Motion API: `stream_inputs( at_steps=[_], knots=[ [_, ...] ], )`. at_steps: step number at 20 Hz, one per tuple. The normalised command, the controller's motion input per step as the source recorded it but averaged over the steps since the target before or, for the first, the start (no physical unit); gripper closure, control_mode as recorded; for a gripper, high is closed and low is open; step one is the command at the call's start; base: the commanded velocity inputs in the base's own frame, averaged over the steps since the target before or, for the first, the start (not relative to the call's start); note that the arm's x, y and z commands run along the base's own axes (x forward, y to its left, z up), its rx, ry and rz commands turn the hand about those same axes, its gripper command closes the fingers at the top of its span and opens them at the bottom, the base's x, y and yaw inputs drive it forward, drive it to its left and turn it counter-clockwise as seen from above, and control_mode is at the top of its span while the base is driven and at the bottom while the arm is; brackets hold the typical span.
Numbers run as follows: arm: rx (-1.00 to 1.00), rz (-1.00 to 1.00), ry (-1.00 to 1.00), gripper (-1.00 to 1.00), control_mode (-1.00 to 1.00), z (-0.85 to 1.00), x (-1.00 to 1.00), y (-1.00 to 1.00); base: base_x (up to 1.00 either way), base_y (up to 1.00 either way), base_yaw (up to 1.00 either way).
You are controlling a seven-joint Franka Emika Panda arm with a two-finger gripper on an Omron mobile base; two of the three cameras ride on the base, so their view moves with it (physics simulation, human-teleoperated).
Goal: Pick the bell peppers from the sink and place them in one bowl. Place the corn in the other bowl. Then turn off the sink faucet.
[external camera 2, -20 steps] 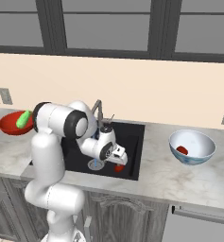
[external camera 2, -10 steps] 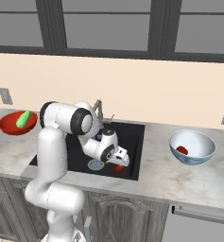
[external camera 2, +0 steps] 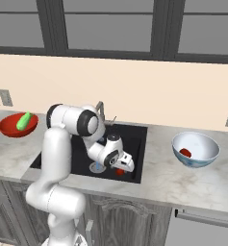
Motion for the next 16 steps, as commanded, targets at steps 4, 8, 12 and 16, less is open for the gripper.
stream_inputs(
  at_steps=[4,8,12,16],
  knots=[
    [0.00,0.00,0.00,-1.00,-1.00,-0.13,0.17,0.00,0.00,0.00,0.00],
    [0.00,0.00,0.00,-1.00,-1.00,-0.14,0.25,0.00,0.00,0.00,0.00],
    [0.00,0.00,0.00,-1.00,-1.00,-0.17,0.17,-0.06,0.00,0.00,0.00],
    [0.00,0.00,0.00,-1.00,-1.00,-0.26,0.03,-0.10,0.00,0.00,0.00]
  ],
)
